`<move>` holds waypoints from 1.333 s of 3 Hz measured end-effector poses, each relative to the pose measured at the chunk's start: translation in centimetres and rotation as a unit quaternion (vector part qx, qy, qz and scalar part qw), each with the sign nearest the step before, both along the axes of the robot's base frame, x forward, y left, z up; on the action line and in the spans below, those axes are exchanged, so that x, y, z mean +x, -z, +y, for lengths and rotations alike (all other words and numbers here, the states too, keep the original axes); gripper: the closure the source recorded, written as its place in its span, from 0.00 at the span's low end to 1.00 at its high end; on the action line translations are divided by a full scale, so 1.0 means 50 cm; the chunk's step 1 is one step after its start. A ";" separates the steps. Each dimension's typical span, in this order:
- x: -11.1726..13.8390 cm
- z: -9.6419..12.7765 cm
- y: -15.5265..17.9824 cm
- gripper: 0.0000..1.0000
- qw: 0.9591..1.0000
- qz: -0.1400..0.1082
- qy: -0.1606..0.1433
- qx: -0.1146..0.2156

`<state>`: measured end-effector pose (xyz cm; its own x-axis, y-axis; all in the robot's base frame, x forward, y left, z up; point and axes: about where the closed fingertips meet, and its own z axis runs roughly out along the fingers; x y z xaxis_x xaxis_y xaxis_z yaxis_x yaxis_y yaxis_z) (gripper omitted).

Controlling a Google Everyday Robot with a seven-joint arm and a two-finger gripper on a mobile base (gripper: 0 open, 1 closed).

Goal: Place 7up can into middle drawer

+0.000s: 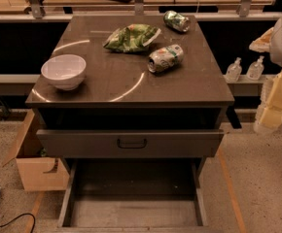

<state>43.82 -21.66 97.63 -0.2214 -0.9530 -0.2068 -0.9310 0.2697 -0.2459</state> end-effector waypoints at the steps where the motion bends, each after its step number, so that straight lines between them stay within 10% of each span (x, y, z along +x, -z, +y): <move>1: 0.000 0.000 0.000 0.00 1.000 0.000 0.000 0.000; 3: 0.098 0.001 -0.038 0.00 0.994 -0.100 0.001 0.046; 4: 0.205 0.012 -0.045 0.00 0.982 -0.168 -0.005 0.084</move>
Offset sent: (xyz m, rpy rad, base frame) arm 0.0394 -0.0014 0.0285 0.1204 -0.1989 -0.0283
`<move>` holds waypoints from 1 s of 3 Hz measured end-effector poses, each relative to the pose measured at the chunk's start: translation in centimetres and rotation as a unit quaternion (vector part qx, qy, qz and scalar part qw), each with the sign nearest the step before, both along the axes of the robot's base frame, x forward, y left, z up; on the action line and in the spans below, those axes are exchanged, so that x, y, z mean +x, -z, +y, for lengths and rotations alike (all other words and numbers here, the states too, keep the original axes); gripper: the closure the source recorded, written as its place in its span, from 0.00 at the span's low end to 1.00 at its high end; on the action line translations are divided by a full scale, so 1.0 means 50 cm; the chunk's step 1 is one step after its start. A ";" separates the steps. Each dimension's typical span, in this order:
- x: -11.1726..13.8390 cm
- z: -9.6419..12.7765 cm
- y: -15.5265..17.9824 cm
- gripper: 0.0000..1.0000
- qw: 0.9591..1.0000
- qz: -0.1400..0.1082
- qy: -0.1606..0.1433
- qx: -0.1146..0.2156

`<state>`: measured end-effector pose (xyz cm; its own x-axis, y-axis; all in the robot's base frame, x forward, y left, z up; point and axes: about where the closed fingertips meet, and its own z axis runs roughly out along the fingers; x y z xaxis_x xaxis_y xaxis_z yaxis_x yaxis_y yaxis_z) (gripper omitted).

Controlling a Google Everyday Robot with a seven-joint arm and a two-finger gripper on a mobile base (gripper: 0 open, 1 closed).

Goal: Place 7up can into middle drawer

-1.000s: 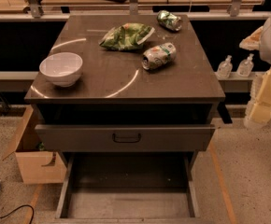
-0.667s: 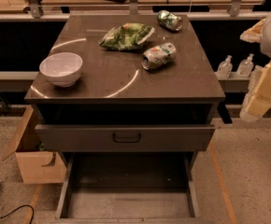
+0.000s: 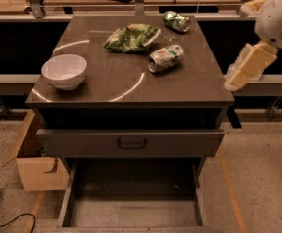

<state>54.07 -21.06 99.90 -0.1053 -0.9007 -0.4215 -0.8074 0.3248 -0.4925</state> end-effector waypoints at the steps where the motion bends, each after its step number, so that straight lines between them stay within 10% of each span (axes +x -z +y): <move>1: 0.123 0.041 -0.010 0.00 0.997 -0.077 -0.027 0.013; 3: 0.147 0.040 -0.022 0.00 0.994 -0.103 -0.024 0.013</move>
Offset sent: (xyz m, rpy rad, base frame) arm 0.0511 0.0167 0.0034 0.0234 -0.1261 0.0443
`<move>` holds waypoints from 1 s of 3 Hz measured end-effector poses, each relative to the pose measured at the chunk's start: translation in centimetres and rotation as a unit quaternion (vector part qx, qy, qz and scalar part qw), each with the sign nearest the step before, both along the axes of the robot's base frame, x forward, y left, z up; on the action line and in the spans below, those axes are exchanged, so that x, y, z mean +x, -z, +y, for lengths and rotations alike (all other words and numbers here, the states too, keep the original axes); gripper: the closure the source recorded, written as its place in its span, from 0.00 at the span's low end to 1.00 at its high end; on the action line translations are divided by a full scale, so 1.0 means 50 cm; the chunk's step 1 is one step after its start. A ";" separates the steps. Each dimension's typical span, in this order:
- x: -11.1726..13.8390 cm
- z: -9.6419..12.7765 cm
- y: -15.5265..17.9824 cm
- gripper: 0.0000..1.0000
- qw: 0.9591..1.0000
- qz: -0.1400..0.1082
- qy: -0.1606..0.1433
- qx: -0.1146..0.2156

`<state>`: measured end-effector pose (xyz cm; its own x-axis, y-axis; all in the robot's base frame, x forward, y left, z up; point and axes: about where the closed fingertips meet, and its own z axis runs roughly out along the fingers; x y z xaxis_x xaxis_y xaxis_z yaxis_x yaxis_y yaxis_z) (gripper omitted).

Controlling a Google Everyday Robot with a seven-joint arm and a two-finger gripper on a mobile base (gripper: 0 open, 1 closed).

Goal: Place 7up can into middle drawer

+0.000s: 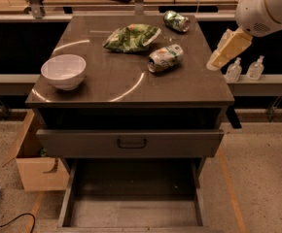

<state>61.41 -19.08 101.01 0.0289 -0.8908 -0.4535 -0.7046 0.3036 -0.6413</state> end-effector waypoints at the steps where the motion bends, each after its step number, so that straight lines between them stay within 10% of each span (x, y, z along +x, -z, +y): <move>1: 0.033 -0.017 0.060 0.00 0.999 0.001 -0.021 -0.049; 3: 0.123 0.013 0.135 0.00 0.991 0.021 -0.094 -0.096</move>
Offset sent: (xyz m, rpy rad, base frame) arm 0.0632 -0.0136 -0.0863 -0.2446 0.0522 0.1575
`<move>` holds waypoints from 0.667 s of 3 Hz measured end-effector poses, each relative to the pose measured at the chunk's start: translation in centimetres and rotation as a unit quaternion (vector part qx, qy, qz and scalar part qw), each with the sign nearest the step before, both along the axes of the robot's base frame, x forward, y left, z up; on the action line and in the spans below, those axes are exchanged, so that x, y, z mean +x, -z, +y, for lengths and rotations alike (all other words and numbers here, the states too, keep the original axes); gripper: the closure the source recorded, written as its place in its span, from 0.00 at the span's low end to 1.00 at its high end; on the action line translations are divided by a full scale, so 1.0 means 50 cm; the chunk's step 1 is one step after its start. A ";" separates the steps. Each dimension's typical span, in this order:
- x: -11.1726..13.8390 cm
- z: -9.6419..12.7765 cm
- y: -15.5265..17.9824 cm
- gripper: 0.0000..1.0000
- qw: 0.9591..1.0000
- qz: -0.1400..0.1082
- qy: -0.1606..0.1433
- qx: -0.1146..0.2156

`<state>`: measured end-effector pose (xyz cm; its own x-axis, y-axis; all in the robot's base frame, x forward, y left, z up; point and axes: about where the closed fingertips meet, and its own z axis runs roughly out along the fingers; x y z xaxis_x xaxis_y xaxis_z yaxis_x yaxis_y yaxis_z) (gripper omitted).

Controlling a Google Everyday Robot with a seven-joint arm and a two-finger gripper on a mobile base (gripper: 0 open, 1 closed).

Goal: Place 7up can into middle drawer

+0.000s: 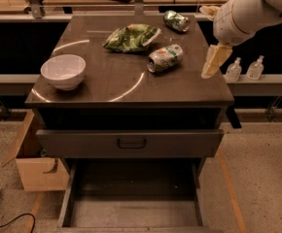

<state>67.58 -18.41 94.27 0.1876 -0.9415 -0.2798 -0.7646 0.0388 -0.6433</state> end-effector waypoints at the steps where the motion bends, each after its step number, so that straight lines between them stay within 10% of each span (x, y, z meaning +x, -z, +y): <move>1: 0.031 0.042 0.004 0.00 0.999 0.009 -0.037 -0.004; 2: 0.062 0.093 0.025 0.00 0.997 0.028 -0.074 -0.007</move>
Offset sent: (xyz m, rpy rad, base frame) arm 0.0426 0.0634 -0.0170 -0.0156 0.0821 0.2024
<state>70.68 -13.76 93.00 0.3095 -0.9083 -0.2815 -0.7960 -0.0855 -0.5993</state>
